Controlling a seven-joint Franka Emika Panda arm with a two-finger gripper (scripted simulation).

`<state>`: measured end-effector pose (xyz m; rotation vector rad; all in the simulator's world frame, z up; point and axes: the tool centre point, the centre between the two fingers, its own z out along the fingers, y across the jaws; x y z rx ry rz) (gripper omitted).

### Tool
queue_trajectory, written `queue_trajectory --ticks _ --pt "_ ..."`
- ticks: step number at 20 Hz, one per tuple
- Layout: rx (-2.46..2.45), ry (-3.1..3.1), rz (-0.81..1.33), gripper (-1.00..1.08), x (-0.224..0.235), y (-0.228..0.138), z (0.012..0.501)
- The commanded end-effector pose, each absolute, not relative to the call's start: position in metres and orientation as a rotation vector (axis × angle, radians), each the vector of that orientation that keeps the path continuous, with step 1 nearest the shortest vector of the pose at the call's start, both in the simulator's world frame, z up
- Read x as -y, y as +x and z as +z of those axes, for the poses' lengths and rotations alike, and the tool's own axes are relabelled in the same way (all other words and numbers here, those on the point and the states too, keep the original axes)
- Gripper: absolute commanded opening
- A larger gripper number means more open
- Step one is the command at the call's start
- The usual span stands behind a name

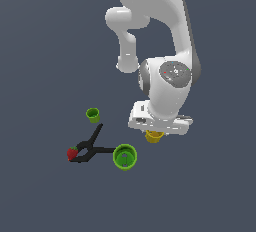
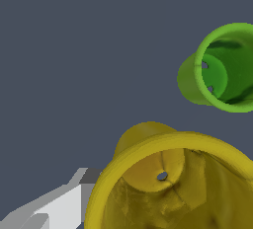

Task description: Pick up a designated object from a clutter of objects.

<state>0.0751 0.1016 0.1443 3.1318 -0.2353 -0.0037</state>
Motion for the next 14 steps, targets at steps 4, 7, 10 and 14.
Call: queue_trajectory --ticks 4,7,10,14 --pt "0.235 3.132 -0.001 -1.00 -0.088 0.048 0.184" --pt "0.235 3.132 -0.001 -1.00 -0.081 0.033 0.206" --pt "0.235 3.132 -0.001 -1.00 -0.074 0.018 0.229" --pt "0.236 3.133 -0.001 -1.00 -0.063 -0.002 0.259"
